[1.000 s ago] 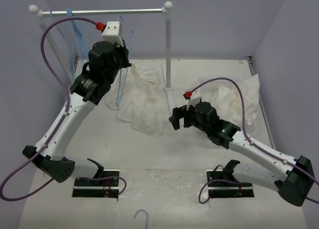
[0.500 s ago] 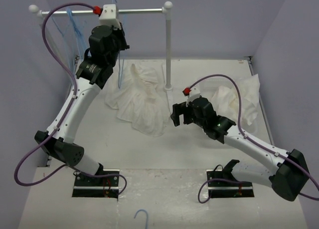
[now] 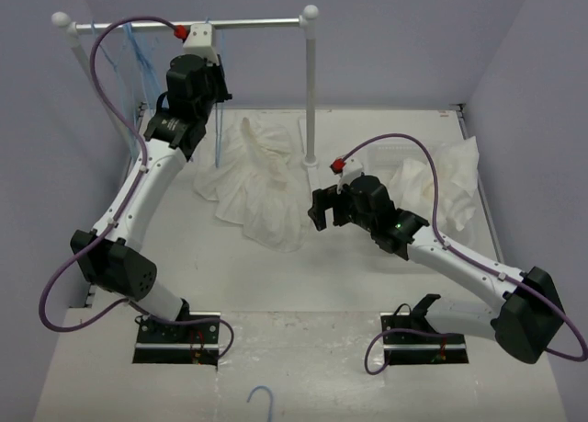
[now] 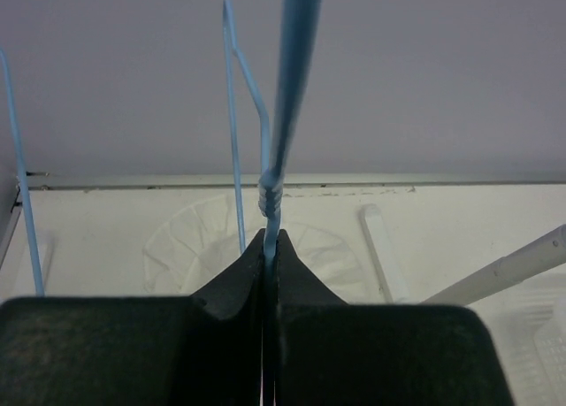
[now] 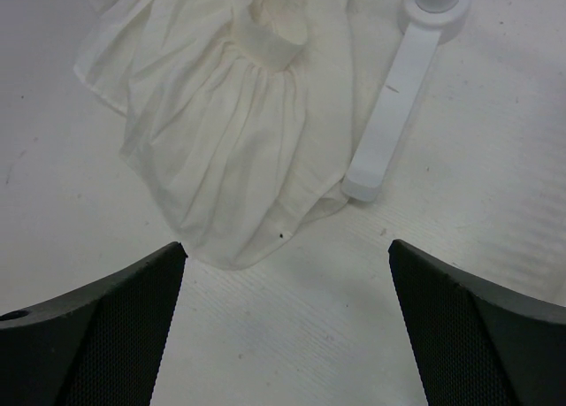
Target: Remove the skirt from the hanger
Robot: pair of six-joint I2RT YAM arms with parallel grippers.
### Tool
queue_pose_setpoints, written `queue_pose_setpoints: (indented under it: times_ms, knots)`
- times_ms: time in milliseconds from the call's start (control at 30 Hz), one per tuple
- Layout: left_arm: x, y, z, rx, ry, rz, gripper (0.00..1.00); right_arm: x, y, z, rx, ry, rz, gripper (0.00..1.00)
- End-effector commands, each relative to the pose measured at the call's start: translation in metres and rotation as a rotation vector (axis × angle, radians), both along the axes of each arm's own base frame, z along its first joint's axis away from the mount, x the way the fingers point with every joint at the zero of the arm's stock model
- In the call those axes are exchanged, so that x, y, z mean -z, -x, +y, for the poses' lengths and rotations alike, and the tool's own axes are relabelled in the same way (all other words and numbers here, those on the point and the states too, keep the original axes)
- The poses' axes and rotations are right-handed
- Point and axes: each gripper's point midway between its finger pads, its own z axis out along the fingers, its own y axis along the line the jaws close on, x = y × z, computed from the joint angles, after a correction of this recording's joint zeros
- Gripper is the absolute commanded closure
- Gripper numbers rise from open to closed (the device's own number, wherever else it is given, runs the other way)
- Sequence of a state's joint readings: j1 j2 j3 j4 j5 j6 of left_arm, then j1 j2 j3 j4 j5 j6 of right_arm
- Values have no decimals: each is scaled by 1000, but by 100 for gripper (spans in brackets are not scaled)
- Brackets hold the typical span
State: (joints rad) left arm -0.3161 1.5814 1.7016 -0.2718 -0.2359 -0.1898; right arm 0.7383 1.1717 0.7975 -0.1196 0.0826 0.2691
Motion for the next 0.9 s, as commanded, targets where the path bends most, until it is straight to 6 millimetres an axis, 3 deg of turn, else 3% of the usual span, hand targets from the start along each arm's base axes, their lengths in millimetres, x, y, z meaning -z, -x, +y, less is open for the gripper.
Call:
queue_pose_setpoints:
  times_ms: [0, 100, 133, 167, 333, 467, 500, 533, 567, 600, 667, 700, 733, 800, 833, 867]
  knots:
    - [-16, 23, 5, 16, 16, -35, 99, -37, -7, 21, -71, -100, -88, 1]
    - [-25, 33, 9, 11, 19, -43, 51, -39, -9, 23, -80, -100, -100, 1]
    - [-25, 39, 10, 12, 23, -30, 12, -39, -10, 24, -80, -97, -99, 1]
    - [-26, 42, 9, 17, 29, -27, 0, -39, -11, 24, -83, -90, -104, 1]
    - [-32, 67, 4, 82, 65, -6, 0, -49, -11, 46, -179, -102, -113, 1]
    - [-44, 103, -4, 175, 109, -20, 0, -54, -16, 76, -250, -108, -137, 1]
    - [-41, 117, -5, 204, 110, -18, 0, -52, -22, 89, -262, -103, -133, 1]
    - [-32, 117, -7, 211, 106, 6, 0, -50, -28, 94, -254, -105, -125, 1]
    - [-30, 127, -3, 209, 114, 6, 0, -59, -35, 104, -242, -140, -127, 1]
    - [-28, 133, -1, 206, 117, 11, 0, -39, -44, 111, -231, -117, -90, 1]
    - [-27, 149, 2, 210, 131, 14, 0, -39, -63, 122, -183, -136, -108, 1]
    - [-28, 154, 2, 216, 147, 10, 0, -18, -72, 126, -168, -114, -90, 1]
    - [-36, 164, 5, 219, 159, -17, 0, -14, -80, 129, -149, -112, -99, 1]
    - [-31, 173, 3, 242, 169, -11, 0, -9, -94, 140, -144, -117, -123, 1]
    - [-36, 184, 3, 259, 176, -30, 0, 12, -98, 144, -146, -91, -100, 1]
    - [-32, 187, 4, 260, 180, -25, 0, 12, -104, 150, -152, -104, -128, 1]
